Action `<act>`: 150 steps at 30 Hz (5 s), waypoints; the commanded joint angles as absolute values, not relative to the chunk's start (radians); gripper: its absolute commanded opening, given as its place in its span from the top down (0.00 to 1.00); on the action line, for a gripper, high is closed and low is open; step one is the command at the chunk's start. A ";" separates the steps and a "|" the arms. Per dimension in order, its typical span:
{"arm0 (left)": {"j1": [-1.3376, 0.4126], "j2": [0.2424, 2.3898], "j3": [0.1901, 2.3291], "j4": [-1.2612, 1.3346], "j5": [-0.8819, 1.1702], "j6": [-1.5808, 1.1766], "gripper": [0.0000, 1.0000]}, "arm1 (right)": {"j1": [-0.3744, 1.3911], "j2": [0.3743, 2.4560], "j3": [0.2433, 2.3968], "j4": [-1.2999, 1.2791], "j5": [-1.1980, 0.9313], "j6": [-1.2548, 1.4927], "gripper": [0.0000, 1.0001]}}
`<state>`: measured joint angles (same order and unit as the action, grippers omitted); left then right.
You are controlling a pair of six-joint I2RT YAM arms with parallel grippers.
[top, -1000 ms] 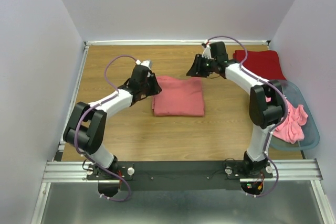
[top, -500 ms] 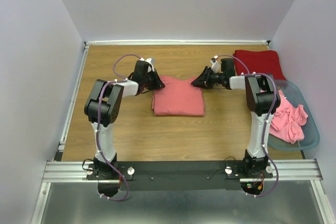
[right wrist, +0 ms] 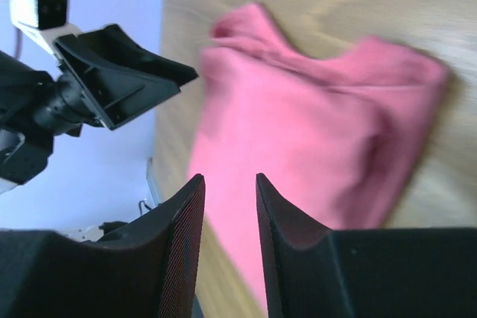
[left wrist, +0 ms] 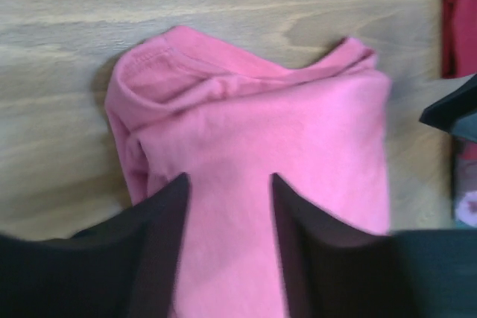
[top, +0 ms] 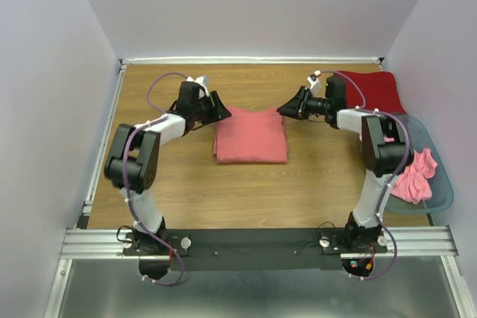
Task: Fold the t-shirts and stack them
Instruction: Fold the tshirt, then neatly place the folded tshirt to the corner
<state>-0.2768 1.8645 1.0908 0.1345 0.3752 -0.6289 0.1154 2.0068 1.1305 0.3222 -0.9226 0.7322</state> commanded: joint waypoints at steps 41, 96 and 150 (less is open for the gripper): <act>-0.779 1.337 0.989 -0.262 -0.296 -0.575 0.25 | 0.127 1.273 0.968 -0.537 -0.168 0.399 0.09; -1.161 2.125 1.443 -0.319 -0.673 -0.506 0.45 | 0.115 1.371 0.951 -0.618 -0.075 0.445 0.00; -1.114 2.063 1.336 -0.177 -0.519 -0.476 1.00 | 0.051 1.497 0.977 -0.517 -0.355 0.483 0.00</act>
<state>-1.1419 2.1166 1.4090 -0.1753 -0.5957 -0.4366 0.0566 1.4364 0.9432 -0.5964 -0.1406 0.4713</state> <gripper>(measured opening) 0.015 0.997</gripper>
